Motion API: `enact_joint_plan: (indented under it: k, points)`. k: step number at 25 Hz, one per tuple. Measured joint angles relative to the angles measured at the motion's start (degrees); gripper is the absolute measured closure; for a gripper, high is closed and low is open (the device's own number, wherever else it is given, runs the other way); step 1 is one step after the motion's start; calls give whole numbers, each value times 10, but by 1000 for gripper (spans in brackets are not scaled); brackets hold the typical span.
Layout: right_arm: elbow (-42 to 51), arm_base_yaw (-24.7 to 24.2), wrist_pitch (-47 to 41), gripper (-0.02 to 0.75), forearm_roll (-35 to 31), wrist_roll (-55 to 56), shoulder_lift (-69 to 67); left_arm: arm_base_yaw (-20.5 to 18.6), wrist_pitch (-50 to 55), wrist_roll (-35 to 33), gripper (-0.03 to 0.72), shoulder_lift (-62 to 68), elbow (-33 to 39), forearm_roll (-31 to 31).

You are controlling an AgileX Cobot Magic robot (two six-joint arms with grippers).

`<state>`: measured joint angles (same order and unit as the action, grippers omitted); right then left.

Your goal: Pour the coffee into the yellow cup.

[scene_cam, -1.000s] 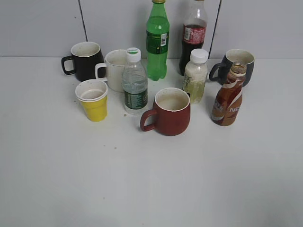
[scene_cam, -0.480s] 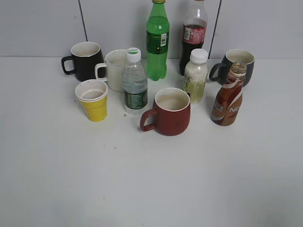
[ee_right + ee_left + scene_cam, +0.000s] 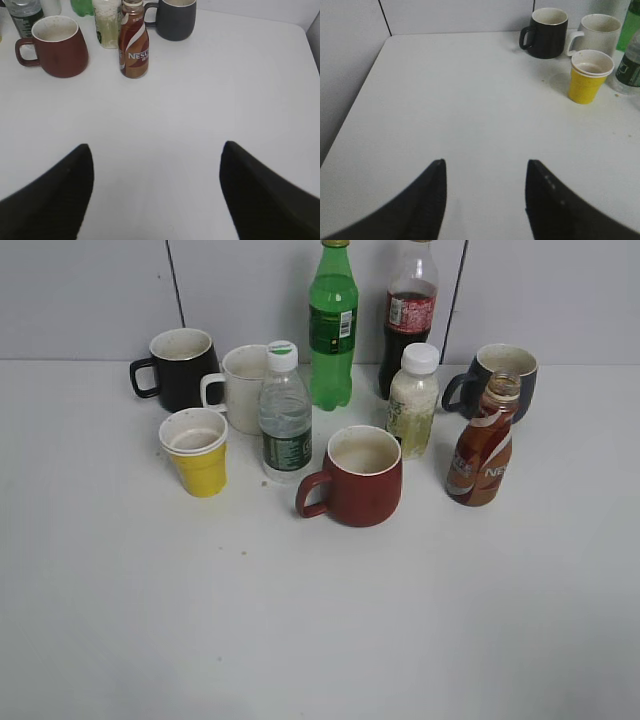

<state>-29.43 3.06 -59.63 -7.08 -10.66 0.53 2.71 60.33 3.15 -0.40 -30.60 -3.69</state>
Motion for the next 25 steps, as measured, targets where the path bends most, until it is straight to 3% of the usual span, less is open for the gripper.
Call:
enact_joint_plan:
  k: [13, 25]
  points:
    - [0, 0, 0, 150, 0, 0, 0, 0, 0, 0, 338, 0, 0, 0]
    - [0, 0, 0, 150, 0, 0, 0, 0, 0, 0, 442, 0, 0, 0]
